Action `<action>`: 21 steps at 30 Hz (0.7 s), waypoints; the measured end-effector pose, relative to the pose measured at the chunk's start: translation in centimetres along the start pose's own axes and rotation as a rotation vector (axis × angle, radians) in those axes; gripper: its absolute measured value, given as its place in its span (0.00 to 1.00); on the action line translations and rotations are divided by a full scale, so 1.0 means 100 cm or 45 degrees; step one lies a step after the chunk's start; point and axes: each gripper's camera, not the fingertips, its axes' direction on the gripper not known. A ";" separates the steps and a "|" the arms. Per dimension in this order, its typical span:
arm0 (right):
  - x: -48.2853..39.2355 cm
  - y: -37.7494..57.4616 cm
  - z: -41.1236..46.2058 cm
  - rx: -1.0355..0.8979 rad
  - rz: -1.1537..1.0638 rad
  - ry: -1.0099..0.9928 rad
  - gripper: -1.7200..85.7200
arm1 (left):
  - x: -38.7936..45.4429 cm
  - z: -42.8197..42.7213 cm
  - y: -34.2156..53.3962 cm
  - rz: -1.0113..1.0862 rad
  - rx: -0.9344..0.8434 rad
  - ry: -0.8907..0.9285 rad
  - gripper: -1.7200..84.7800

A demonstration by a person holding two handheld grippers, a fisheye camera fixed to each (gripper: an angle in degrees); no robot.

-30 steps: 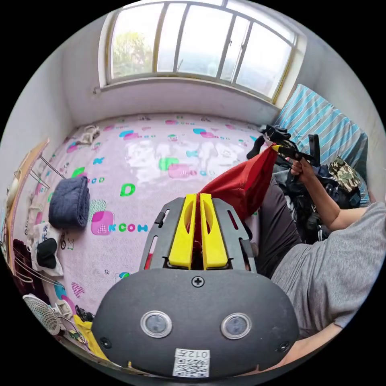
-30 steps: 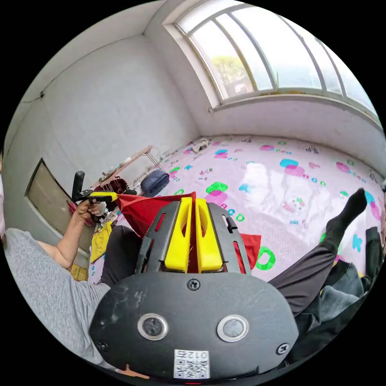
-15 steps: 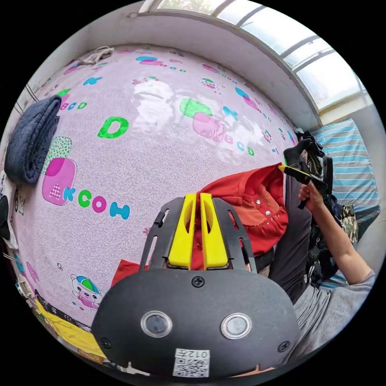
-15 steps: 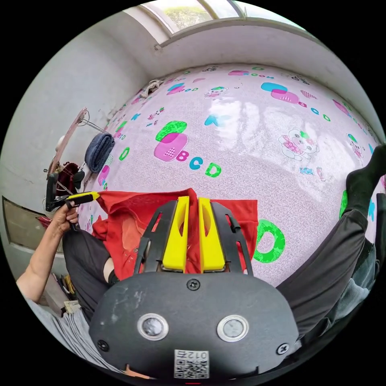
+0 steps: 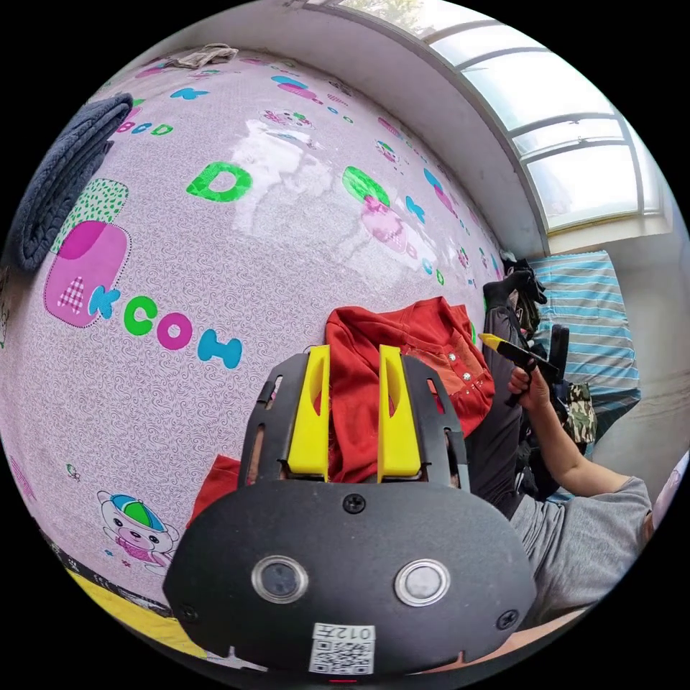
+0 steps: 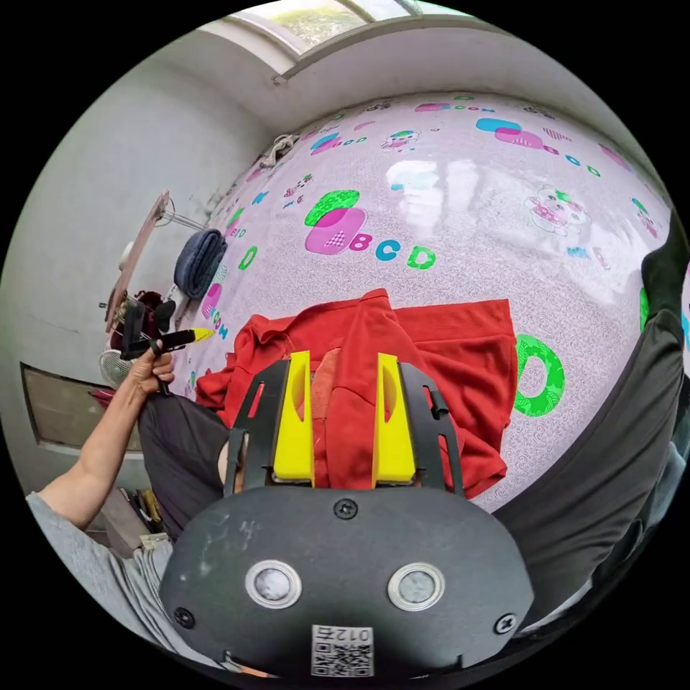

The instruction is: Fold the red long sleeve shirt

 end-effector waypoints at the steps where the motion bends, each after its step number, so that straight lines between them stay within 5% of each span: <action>1: -0.008 0.003 0.013 -0.029 -0.041 0.054 0.17 | 0.005 0.001 -0.005 0.013 -0.030 -0.026 0.14; 10: -0.007 0.026 0.057 -0.105 -0.102 0.237 0.15 | 0.033 0.028 -0.069 -0.002 -0.143 -0.162 0.13; 14: 0.003 0.034 0.040 -0.010 -0.107 0.217 0.06 | 0.038 0.042 -0.078 0.009 -0.121 -0.261 0.07; 21: 0.013 0.030 0.020 0.027 -0.090 0.173 0.10 | 0.018 0.078 -0.071 -0.001 -0.124 -0.238 0.03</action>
